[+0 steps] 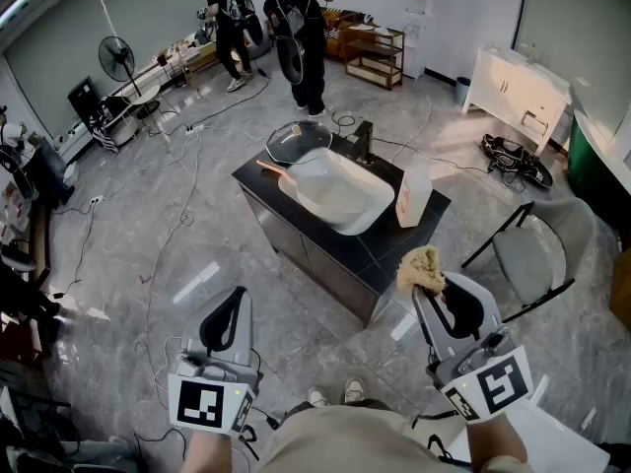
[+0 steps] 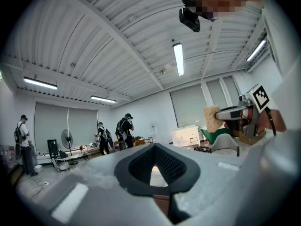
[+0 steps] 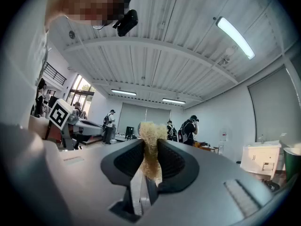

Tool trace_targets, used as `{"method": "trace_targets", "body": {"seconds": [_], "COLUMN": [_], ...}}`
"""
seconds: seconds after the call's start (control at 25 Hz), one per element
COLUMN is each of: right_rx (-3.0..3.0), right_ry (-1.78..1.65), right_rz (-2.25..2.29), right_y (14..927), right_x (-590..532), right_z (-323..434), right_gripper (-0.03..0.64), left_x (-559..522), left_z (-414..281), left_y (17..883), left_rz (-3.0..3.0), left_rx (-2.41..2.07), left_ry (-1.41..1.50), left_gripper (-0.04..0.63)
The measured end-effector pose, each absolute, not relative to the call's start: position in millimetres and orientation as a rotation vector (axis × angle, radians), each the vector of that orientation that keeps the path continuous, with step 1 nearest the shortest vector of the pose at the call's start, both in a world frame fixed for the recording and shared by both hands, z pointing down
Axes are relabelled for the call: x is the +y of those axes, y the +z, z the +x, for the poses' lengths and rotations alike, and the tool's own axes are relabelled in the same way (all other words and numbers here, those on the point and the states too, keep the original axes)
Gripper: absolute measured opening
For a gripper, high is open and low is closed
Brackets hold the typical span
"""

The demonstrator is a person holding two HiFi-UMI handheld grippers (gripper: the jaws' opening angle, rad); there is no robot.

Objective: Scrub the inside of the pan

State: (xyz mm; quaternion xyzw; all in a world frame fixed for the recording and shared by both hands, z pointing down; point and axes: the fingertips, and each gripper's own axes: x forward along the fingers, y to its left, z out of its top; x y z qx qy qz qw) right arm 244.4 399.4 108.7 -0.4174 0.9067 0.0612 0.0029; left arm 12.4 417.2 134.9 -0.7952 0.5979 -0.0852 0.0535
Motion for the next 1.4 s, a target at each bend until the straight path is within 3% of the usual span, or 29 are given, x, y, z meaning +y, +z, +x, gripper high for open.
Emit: {"method": "trace_targets", "body": {"seconds": [1.4], "right_rx": [2.906], "right_ry": [0.029], "right_rz": [-1.201], "right_y": [159.0], "right_x": [334.1], "right_z": [262.7], "right_gripper": [0.097], "left_x": [357.5], "left_z": [50.8], "left_y": [168.0], "left_rz": [-2.436], "left_rx": [1.817], "left_ry": [-0.293], "left_gripper": [0.002]}}
